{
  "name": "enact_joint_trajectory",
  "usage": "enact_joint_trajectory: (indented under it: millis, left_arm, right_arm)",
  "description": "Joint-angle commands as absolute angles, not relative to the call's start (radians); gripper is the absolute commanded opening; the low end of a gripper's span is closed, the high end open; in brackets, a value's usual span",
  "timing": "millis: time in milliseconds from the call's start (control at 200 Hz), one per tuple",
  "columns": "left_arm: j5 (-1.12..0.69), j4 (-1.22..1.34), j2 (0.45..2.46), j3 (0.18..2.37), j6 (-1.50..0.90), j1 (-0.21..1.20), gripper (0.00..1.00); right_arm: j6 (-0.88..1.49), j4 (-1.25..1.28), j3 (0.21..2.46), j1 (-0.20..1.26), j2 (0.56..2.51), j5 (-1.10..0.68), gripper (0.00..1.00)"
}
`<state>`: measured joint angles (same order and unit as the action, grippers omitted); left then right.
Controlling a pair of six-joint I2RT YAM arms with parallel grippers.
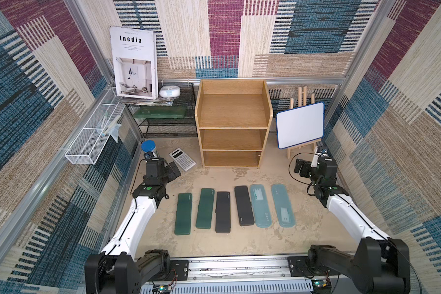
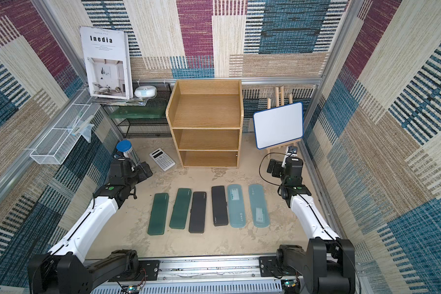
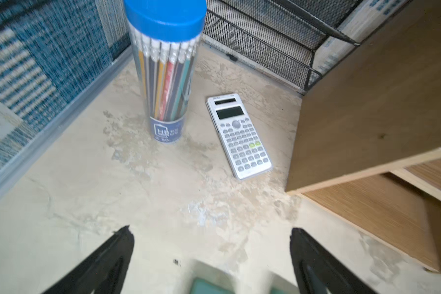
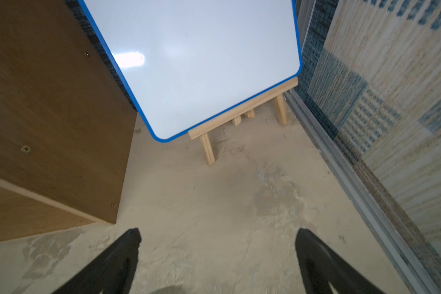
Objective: Place the pencil cases on the shelf according to color
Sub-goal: Pick up the pencil case from the center of the board.
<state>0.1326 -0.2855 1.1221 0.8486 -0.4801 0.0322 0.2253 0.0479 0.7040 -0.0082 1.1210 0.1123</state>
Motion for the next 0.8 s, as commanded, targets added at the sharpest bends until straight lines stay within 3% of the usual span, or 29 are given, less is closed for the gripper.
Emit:
enact_joint_trajectory:
  millis: [0,230,796]
  left_arm:
    - [0.027,-0.457,1.069,0.837,-0.574,0.052,1.00]
    - [0.002,-0.619,1.022,0.859,-0.556,0.152,1.00]
    - [0.011,-0.612,1.097,0.863,-0.595,0.348,1.00]
  right_arm:
    - [0.361,-0.163,0.678,-0.002,1.036,0.076,0.98]
    - [0.477,-0.316,0.629,0.061,0.916,-0.025,0.97]
    - [0.688,-0.459,0.588,0.400,1.095,0.108,0.96]
